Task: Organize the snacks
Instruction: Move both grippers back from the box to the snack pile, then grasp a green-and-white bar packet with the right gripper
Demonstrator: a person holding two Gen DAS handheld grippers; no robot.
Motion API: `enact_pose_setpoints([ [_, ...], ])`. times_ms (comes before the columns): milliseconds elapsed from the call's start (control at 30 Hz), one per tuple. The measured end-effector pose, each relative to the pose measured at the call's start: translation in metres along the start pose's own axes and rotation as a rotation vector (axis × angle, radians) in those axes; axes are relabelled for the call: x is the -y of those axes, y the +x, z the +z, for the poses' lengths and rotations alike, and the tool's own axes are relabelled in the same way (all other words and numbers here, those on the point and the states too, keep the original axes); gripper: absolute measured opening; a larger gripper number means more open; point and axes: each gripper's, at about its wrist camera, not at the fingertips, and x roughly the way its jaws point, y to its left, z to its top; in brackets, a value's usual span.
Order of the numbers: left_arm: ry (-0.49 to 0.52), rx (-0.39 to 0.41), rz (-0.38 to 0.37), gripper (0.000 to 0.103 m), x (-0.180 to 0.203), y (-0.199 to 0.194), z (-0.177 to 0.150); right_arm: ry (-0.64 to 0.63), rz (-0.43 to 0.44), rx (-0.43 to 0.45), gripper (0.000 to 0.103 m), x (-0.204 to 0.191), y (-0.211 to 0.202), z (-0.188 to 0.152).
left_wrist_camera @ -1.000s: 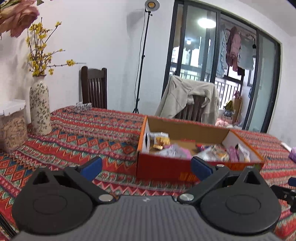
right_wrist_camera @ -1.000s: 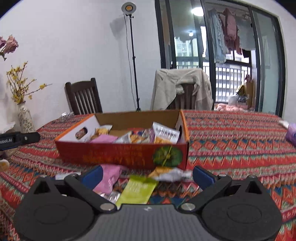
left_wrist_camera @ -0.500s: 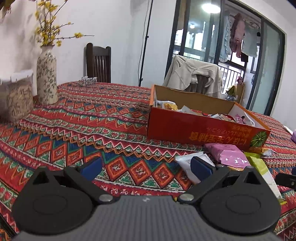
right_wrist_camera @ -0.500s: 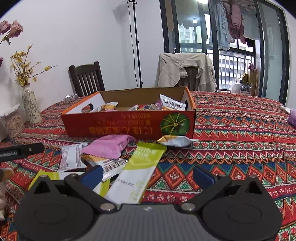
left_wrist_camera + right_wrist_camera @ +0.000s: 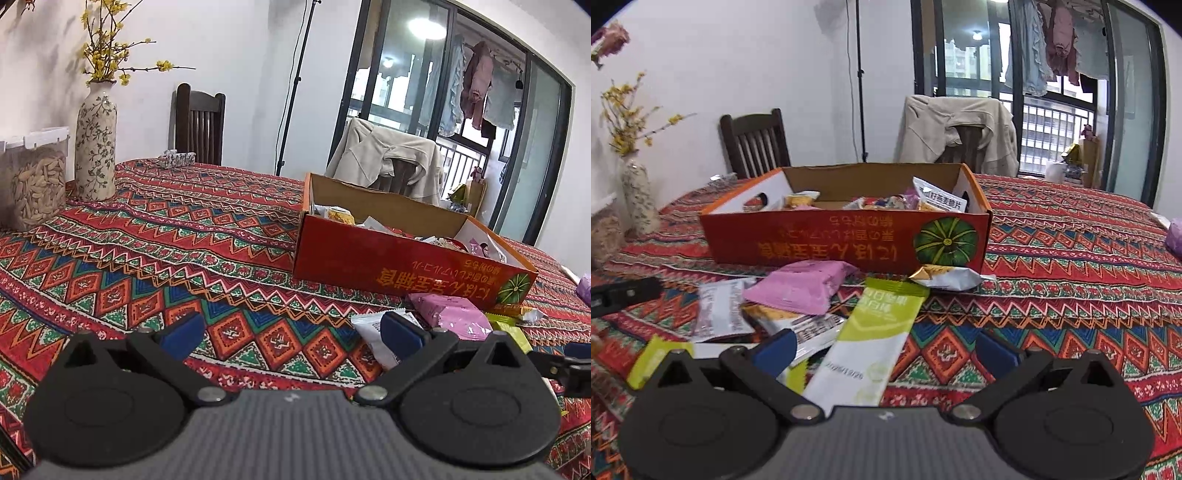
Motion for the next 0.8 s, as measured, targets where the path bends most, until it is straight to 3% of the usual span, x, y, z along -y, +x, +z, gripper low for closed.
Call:
enact_pose_setpoints([
  [100,-0.001,0.000,0.003,0.103,0.000,0.000,0.000,0.003,-0.008,-0.023,0.096,-0.001,0.011,0.004],
  [233,0.000,-0.004,0.009,0.103,0.000,0.001,0.000,0.005,-0.021,-0.064,0.082,-0.003,0.026,0.005],
  [467,-0.002,-0.011,0.012,0.103,0.000,0.003,0.000,0.019,-0.023,-0.088,0.076,0.006,0.029,-0.002],
  [633,-0.001,-0.012,0.016,0.103,0.000,0.003,0.000,-0.010,-0.038,-0.077,0.056,0.009,0.024,-0.004],
  [767,0.004,-0.014,0.019,0.103,0.001,0.004,0.000,-0.055,-0.013,-0.063,0.050,0.008,0.020,-0.007],
  [800,0.005,-0.016,0.021,0.103,0.001,0.005,0.000,-0.056,-0.001,-0.062,0.041,0.008,0.019,-0.008],
])
